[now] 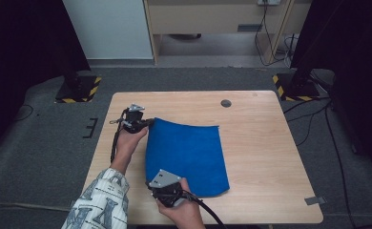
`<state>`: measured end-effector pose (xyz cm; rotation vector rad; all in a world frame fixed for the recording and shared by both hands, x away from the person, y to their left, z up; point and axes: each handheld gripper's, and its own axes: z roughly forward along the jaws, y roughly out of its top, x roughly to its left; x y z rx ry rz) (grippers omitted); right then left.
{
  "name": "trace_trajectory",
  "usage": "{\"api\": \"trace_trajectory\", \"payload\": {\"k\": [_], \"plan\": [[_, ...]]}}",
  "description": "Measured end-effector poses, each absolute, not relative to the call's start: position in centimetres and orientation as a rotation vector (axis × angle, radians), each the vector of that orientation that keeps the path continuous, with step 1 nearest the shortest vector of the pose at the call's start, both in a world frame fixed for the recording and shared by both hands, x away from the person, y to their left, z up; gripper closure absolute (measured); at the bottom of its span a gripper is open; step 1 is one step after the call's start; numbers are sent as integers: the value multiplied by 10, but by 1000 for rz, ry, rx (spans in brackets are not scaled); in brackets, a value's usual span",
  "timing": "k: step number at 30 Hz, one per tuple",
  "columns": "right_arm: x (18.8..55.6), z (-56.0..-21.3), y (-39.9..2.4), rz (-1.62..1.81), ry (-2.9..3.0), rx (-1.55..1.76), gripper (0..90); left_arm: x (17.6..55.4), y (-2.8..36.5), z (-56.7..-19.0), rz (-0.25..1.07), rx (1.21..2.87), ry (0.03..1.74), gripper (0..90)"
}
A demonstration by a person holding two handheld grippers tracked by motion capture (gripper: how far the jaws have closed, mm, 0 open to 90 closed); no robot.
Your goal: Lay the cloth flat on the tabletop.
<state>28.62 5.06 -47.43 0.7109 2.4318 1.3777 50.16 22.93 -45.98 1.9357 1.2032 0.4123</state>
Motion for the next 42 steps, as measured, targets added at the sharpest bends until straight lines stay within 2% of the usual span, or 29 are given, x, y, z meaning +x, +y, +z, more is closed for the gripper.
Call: {"api": "trace_trajectory", "payload": {"k": [12, 22, 31, 42], "plan": [[294, -476, 64, 1430, 2436, 703, 895, 506, 235, -456, 396, 1906, 1227, 873], [297, -484, 38, 1455, 2452, 733, 894, 509, 203, -462, 386, 1957, 1233, 872], [296, -485, 16, 1486, 2431, 745, 894, 510, 184, -458, 400, 1928, 1254, 872], [293, -488, -27, 1463, 2410, 807, 894, 517, 135, -456, 394, 1934, 1222, 873]]}}
